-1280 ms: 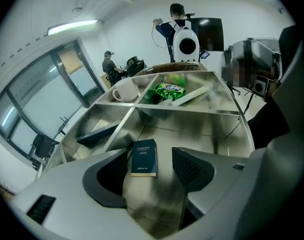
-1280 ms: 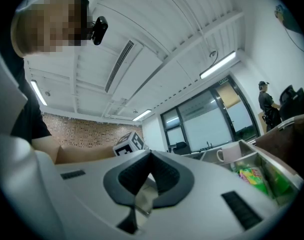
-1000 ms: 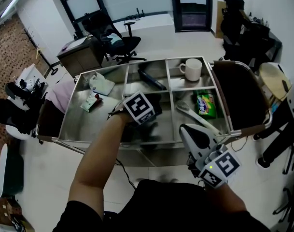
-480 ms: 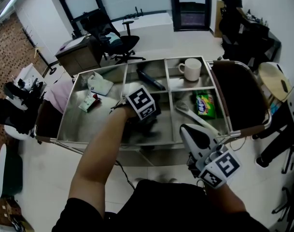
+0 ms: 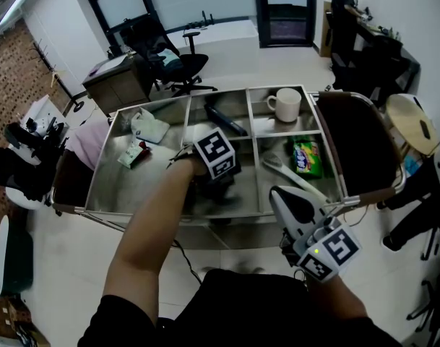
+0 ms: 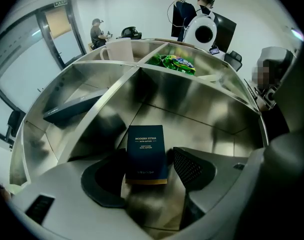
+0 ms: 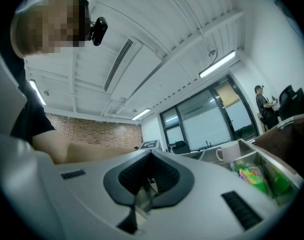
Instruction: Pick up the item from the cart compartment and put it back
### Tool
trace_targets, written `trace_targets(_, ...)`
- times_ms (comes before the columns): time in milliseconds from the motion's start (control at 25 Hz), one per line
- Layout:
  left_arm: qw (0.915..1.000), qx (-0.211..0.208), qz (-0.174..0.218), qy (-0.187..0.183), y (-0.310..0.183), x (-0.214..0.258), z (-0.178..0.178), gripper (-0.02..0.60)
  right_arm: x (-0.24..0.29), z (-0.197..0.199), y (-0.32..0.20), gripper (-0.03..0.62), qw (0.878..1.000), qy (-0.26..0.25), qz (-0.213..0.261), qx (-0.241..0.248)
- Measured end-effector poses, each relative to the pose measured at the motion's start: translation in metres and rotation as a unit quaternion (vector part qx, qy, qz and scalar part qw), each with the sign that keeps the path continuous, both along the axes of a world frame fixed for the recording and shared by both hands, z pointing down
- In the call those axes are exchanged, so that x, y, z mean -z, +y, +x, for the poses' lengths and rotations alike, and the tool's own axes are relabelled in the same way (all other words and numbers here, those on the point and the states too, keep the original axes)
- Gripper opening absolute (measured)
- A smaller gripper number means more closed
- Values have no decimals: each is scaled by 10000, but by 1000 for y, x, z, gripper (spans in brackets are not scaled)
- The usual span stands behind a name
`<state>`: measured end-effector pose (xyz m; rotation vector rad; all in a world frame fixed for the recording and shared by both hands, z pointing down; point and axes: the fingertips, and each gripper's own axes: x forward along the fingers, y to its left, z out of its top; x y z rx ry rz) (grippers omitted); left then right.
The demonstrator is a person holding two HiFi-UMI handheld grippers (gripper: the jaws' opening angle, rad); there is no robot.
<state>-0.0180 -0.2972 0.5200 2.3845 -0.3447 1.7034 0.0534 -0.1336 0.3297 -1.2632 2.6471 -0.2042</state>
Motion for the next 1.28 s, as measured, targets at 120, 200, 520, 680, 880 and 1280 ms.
trace_targets(120, 10000, -23, 0, -19, 2, 0, 1, 291, 0, 2, 1, 17, 10000, -26, 3, -26)
trace_targets(200, 10000, -79, -1, -34, 4, 0, 2, 248, 0, 2, 1, 15, 10000, -18, -4, -28)
trace_targets(520, 9999, -72, 73, 45, 7, 10, 2, 232, 1, 3, 5, 15, 10000, 27, -51, -33)
trace_targets(680, 9995, -22, 229, 193, 5, 19, -1, 232, 1, 0, 5, 15, 10000, 44, -40, 6)
trace_targets(880, 9976, 88, 443, 518, 4, 38, -5, 233, 0, -3, 6, 15, 10000, 48, -36, 55)
trace_targets(1280, 9831, 480, 924, 1504, -1, 92, 0, 233, 3, -14, 7, 15, 9998, 78, 0, 185)
